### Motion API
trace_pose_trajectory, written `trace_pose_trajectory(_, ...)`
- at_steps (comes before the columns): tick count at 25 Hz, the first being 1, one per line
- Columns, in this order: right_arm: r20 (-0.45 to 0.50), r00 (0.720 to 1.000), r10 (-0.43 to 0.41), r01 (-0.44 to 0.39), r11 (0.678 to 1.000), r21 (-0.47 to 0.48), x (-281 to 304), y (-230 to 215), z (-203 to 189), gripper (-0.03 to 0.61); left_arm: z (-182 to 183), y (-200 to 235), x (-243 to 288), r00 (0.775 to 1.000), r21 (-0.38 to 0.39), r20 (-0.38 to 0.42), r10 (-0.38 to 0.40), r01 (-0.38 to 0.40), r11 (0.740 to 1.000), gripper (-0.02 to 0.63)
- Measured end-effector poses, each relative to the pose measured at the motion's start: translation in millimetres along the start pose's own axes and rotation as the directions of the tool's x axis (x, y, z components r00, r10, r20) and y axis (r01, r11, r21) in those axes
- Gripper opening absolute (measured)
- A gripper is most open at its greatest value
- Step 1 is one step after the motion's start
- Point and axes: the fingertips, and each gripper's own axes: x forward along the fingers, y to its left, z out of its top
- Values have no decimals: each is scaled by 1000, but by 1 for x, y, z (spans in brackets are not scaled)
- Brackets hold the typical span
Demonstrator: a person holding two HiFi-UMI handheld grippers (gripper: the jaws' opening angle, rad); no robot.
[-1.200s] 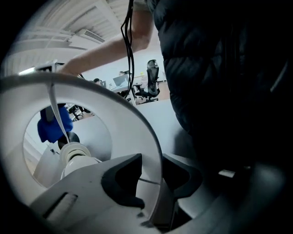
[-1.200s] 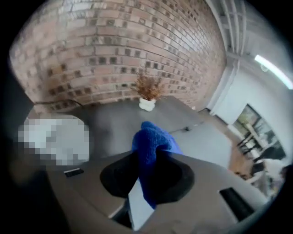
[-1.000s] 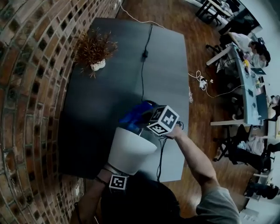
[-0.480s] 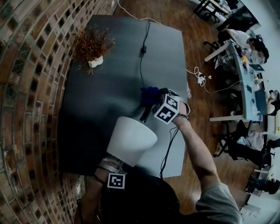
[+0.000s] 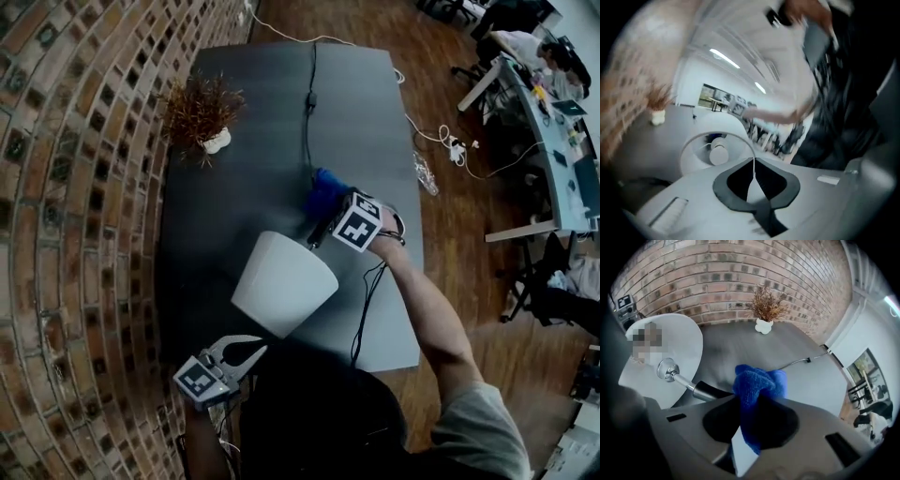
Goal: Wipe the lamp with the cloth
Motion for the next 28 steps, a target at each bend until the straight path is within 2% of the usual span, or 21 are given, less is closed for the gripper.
trace_pose_trajectory(1, 1, 1000, 0, 0, 1000, 19, -2, -1, -4, 87, 16, -6, -17, 982, -174, 168, -91, 120, 977, 11)
trace_pose_trajectory(2, 5, 1000, 0, -1, 999, 38, -4, -2, -9, 87, 30, -9, -36, 925, -294, 346, -159, 268, 918, 7)
trace_pose_trajectory(3, 12, 1000, 3, -4, 998, 55, -6, -3, -12, 87, 41, -5, -54, 844, -364, 507, -173, 392, 845, 6)
trace_pose_trajectory(4, 21, 1000, 4, -6, 998, 69, -8, -2, -15, 87, 49, 4, -68, 771, -416, 624, -125, 464, 782, 5)
trace_pose_trajectory(5, 30, 1000, 4, -6, 997, 79, -9, -2, -17, 87, 52, 16, -75, 724, -473, 689, -42, 492, 731, 3)
trace_pose_trajectory(6, 39, 999, 4, -7, 996, 85, -9, -1, -18, 87, 50, 28, -75, 703, -541, 710, 53, 495, 679, 62)
trace_pose_trajectory(8, 53, 999, 4, -10, 995, 96, -10, 1, -21, 87, 38, 46, -61, 699, -673, 682, 218, 482, 560, 170)
trace_pose_trajectory(9, 58, 998, 5, -11, 995, 104, -11, 1, -23, 87, 32, 50, -50, 704, -721, 658, 268, 486, 495, 225)
trace_pose_trajectory(12, 71, 997, 3, -11, 993, 117, -14, 2, -28, 87, 24, 43, -12, 750, -806, 588, 303, 514, 292, 332)
trace_pose_trajectory(13, 73, 997, 3, -11, 993, 118, -15, 2, -30, 87, 25, 39, -2, 757, -814, 580, 302, 528, 241, 358)
trace_pose_trajectory(14, 73, 997, 2, -10, 993, 119, -16, 1, -31, 87, 26, 37, 6, 756, -818, 576, 312, 537, 207, 359)
trace_pose_trajectory(16, 77, 997, 2, -11, 993, 118, -16, 2, -33, 87, 24, 48, 15, 743, -830, 554, 376, 530, 175, 349)
trace_pose_trajectory(18, 83, 997, 2, -12, 993, 116, -16, 3, -34, 87, 17, 67, 22, 727, -848, 514, 456, 511, 143, 263)
trace_pose_trajectory(20, 84, 996, 1, -11, 993, 114, -16, 3, -36, 87, 15, 80, 28, 716, -856, 491, 496, 502, 124, 169)
trace_pose_trajectory(21, 81, 997, 1, -10, 993, 115, -15, 3, -38, 87, 16, 84, 28, 710, -857, 489, 506, 499, 129, 169)
trace_pose_trajectory(22, 80, 997, 0, -9, 993, 118, -15, 2, -39, 87, 19, 86, 28, 707, -858, 492, 509, 493, 145, 163)
trace_pose_trajectory(23, 78, 997, 0, -9, 993, 121, -15, 2, -42, 87, 23, 87, 28, 710, -862, 494, 502, 476, 175, 158)
trace_pose_trajectory(24, 76, 997, -1, -8, 992, 126, -16, 1, -45, 87, 27, 85, 29, 722, -868, 494, 483, 445, 223, 149)
trace_pose_trajectory(25, 73, 997, -4, -6, 991, 134, -17, 1, -49, 87, 34, 82, 32, 745, -871, 489, 454, 395, 291, 143)
trace_pose_trajectory(26, 73, 997, -9, -2, 989, 145, -19, 0, -54, 87, 42, 76, 35, 773, -865, 476, 420, 326, 380, 137)
trace_pose_trajectory(28, 90, 996, -20, 3, 982, 187, -27, -1, -65, 87, 60, 64, 42, 836, -778, 424, 347, 141, 612, 111)
